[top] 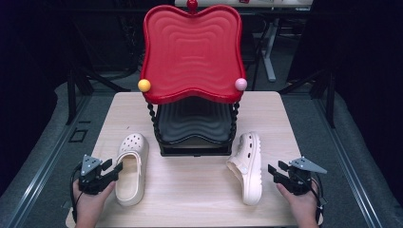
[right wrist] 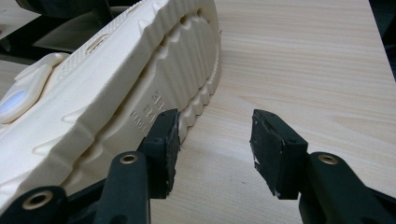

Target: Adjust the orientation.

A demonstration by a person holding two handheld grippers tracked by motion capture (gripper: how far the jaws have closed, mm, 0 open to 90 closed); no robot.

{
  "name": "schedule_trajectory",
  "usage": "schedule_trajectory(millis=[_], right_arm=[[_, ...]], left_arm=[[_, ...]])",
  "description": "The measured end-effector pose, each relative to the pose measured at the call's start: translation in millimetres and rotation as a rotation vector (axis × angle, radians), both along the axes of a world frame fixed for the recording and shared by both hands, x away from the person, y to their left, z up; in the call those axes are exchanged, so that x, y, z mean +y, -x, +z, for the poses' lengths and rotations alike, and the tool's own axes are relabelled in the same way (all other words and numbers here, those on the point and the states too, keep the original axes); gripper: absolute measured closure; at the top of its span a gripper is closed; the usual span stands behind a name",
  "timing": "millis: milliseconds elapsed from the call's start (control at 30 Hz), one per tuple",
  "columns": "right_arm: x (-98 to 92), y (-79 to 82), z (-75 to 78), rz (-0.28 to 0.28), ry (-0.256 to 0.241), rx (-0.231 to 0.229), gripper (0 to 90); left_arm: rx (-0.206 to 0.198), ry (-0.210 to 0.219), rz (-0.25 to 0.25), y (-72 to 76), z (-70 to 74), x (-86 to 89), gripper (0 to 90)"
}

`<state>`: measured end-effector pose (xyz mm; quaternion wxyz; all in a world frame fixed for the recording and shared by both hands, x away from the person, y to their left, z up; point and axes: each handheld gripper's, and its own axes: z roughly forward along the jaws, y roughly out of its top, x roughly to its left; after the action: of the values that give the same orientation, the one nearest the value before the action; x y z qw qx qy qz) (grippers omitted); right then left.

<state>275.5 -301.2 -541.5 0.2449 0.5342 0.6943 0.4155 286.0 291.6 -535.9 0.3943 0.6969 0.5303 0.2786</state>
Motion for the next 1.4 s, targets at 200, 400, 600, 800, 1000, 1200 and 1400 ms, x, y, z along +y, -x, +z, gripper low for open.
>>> schedule_trajectory(millis=[200, 400, 600, 800, 1000, 1200, 1400], right_arm=[[0.2, -1.4, -1.5, 0.002, -0.012, 0.014, 51.5], [-3.2, -1.3, -1.6, -0.012, -0.05, 0.021, 51.5], [-6.7, 0.3, -1.9, -0.028, -0.082, 0.023, 51.4], [-11.2, 0.2, -3.5, -0.041, -0.118, 0.035, 51.6], [-13.8, 0.4, -3.1, -0.046, -0.135, 0.034, 51.7], [-14.0, -0.2, -3.8, -0.047, -0.14, 0.035, 51.9], [-15.1, 0.5, -2.4, -0.047, -0.135, 0.03, 52.4]], left_arm=[[-0.013, -0.041, 0.015, -7.9, -1.6, -6.1, 55.3], [0.019, -0.028, 0.015, -16.6, 4.6, -8.8, 61.0], [0.029, -0.069, 0.027, -23.0, 5.4, -16.5, 61.2], [0.018, -0.104, 0.018, -22.7, 5.0, -17.2, 67.9], [-0.005, -0.154, -0.026, -20.5, 4.4, -17.4, 70.6], [-0.018, -0.175, -0.05, -17.5, 4.3, -15.8, 73.6], [-0.014, -0.178, -0.073, -11.7, 5.3, -15.4, 74.9]])
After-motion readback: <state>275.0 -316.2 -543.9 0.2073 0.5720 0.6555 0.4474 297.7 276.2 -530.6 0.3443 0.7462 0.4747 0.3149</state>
